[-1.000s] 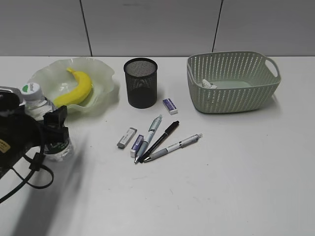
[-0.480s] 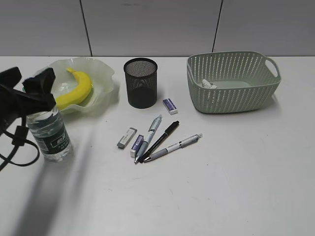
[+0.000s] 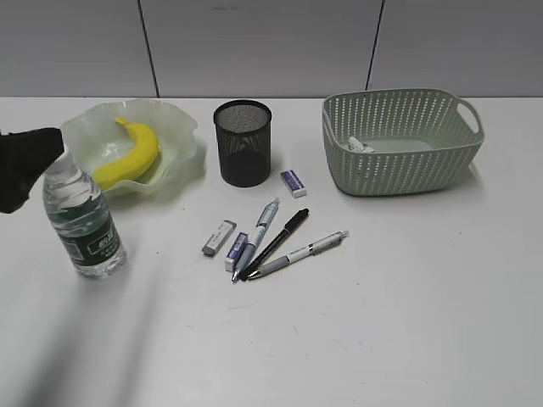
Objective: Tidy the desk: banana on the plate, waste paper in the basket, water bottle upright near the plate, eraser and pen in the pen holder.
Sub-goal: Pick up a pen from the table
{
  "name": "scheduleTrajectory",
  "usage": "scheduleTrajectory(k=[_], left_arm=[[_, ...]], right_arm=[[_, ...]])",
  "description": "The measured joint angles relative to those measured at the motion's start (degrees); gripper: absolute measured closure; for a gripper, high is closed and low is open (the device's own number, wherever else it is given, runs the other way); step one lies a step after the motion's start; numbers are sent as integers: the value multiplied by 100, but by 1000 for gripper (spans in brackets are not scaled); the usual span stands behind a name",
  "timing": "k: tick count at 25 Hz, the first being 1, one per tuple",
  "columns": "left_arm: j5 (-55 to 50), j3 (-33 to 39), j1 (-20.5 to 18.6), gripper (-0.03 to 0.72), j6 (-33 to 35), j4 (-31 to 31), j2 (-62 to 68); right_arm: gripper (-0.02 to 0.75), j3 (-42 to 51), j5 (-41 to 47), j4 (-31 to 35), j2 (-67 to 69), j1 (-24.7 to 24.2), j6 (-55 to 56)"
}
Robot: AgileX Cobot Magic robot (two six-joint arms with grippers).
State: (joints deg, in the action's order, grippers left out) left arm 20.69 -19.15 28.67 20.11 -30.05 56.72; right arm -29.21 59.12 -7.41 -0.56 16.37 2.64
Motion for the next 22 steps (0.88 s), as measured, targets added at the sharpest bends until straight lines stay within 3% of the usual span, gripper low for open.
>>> scheduleTrajectory(k=[5,13,19,22], left_arm=[[-2625,-442,-480,145,377,128,-1350],[-6368,-1191,-2092,233,310,1187,-2140],[-7616,-1292,-2177,269,-536,1665,-2638],[-8037,-1304,-2178,272,-1406,2504,-2999]], right_arm=[[187,0,0,0,0,0,0],[187,0,0,0,0,0,-1],[187,0,0,0,0,0,-1],[187,0,0,12,77,0,-12]])
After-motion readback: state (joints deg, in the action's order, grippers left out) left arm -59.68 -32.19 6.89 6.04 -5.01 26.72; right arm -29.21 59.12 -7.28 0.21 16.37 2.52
